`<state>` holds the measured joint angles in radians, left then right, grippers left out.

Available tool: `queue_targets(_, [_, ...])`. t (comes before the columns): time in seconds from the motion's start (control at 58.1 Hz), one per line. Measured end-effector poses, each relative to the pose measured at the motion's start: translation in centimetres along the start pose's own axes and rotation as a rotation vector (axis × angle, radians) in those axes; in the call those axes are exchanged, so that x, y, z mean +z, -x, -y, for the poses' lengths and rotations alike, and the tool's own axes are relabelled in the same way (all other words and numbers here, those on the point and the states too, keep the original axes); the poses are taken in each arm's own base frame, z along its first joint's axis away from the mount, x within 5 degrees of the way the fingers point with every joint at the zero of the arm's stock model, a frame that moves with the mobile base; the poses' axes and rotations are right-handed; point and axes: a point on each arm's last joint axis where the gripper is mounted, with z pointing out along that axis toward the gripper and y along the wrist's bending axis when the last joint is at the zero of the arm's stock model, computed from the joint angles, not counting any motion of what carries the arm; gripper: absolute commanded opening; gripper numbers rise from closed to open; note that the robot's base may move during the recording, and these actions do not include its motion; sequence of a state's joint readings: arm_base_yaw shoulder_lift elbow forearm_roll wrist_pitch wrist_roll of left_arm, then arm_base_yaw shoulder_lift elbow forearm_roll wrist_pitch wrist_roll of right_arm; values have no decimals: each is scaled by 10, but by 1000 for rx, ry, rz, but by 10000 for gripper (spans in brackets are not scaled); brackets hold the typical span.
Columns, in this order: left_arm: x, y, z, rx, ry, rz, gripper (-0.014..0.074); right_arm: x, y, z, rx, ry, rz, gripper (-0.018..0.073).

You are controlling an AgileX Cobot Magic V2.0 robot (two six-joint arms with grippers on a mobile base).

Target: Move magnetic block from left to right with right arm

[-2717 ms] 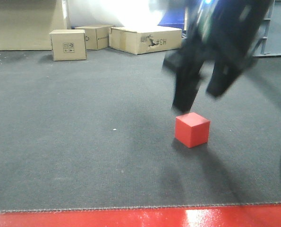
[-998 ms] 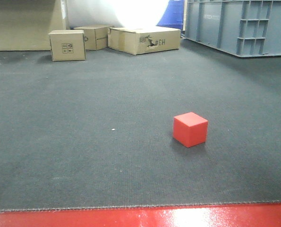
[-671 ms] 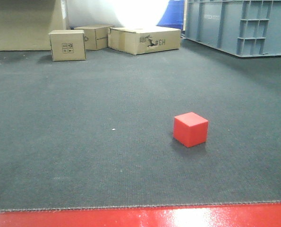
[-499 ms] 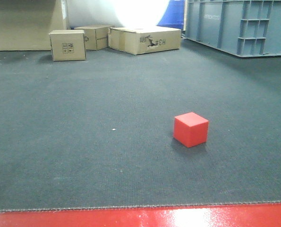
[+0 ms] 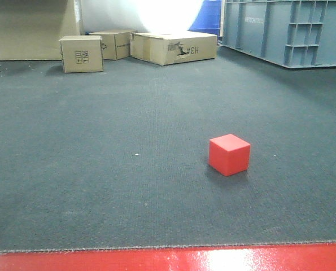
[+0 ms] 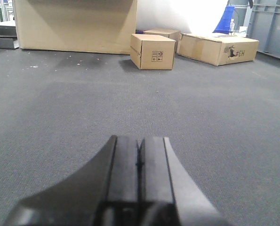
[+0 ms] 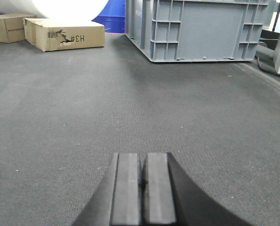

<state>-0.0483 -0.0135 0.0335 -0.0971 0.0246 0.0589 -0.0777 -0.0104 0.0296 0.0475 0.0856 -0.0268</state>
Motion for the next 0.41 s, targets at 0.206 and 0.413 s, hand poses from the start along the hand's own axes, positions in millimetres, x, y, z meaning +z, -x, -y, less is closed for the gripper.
queue_targets(0.206, [0,0,0,0,0,0,-126,0,0,0,0,0,0,62])
queue_targets(0.413, [0,0,0,0,0,0,-126,0,0,0,0,0,0,62])
